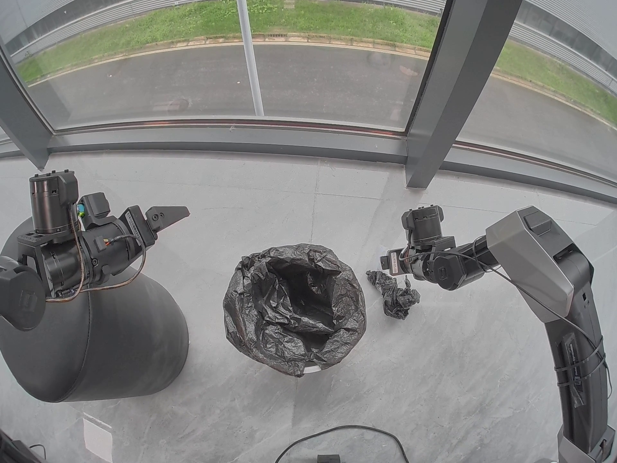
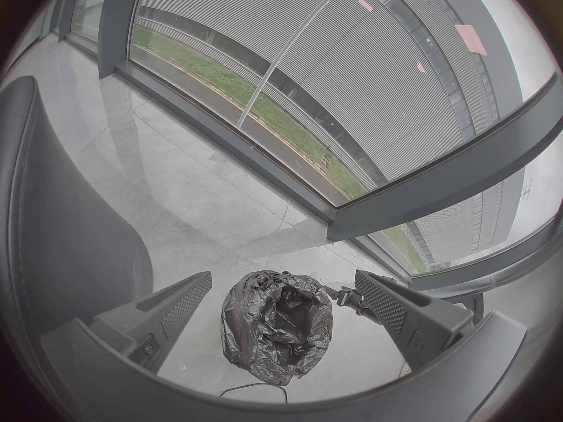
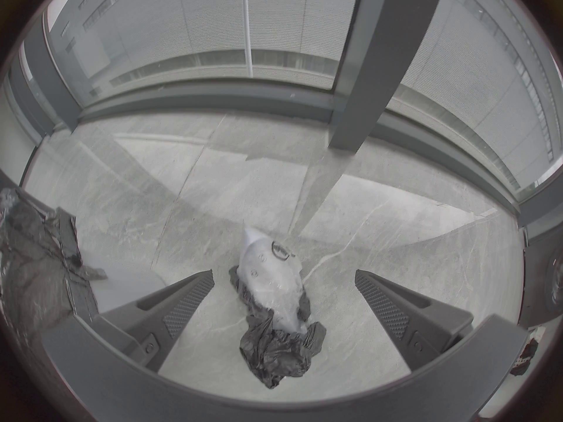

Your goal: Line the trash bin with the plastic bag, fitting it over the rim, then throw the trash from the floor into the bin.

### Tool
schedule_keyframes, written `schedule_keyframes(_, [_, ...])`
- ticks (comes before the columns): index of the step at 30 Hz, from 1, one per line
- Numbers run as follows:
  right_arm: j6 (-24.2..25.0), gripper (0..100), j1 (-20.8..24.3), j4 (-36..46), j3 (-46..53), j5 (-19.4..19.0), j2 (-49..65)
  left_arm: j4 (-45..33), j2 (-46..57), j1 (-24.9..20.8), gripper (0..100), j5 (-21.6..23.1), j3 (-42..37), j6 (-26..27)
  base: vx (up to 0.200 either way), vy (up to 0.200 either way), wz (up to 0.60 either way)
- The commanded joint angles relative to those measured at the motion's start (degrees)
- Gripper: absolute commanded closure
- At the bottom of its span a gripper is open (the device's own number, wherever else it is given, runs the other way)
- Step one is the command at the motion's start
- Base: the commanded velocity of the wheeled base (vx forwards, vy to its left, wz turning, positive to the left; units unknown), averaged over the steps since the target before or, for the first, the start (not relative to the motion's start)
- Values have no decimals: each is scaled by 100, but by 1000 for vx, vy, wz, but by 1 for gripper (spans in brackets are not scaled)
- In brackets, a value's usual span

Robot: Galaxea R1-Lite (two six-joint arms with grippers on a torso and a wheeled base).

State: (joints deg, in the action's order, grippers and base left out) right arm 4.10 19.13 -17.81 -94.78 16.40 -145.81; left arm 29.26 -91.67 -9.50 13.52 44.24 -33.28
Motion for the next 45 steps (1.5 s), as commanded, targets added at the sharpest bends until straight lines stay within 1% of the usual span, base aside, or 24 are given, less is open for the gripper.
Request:
schedule_keyframes(1, [-58,0,109,735,-884,-216,-308,115,-79,0,0,2,-65,-12,0,0,0])
schedule_keyframes(6, [-58,0,118,1271,-1763,-216,-756,115,-132,0,0,2,-56,-3,0,0,0])
schedule_keyframes(8, [-58,0,118,1333,-1895,-216,-835,115,-149,0,0,2,-47,-3,0,0,0])
schedule_keyframes(9, [-58,0,118,1517,-1981,-207,-1081,133,-184,0,0,2,-47,-21,0,0,0])
schedule_keyframes(15, [-14,0,109,1992,-1981,-207,-1564,238,-237,36,0,2,-47,-38,0,0,0])
schedule_keyframes(22, [-14,0,21,2018,-1981,-181,-1933,238,-290,36,0,2,-65,-38,0,0,0])
schedule_keyframes(25, [-32,0,-49,2036,-1981,-84,-2065,238,-290,36,0,2,-65,-38,0,0,0])
schedule_keyframes(28, [-49,0,-111,2141,-1981,-66,-2153,238,-290,36,0,2,-73,-38,0,0,0])
schedule_keyframes(34, [-67,0,-278,2440,-1981,-58,-2733,238,-290,-8,0,2,-91,-38,0,0,0])
schedule_keyframes(36, [-76,0,-287,2572,-1981,-75,-2909,238,-281,-17,0,2,-100,-47,0,0,0])
schedule_keyframes(37, [-76,0,-313,3003,-1981,-93,-2997,238,-290,-26,0,-7,-100,-38,0,0,0])
schedule_keyframes(39, [-76,0,-322,3284,-1981,-137,-2997,238,-290,-26,0,-7,-100,-47,0,0,0])
schedule_keyframes(42, [-76,0,-357,3495,-1981,-75,-2918,238,-290,-35,0,-7,-109,-47,0,0,0])
schedule_keyframes(45, [-14,0,-357,3539,-1981,-49,-2786,247,-281,-44,0,-7,-135,-47,0,0,0])
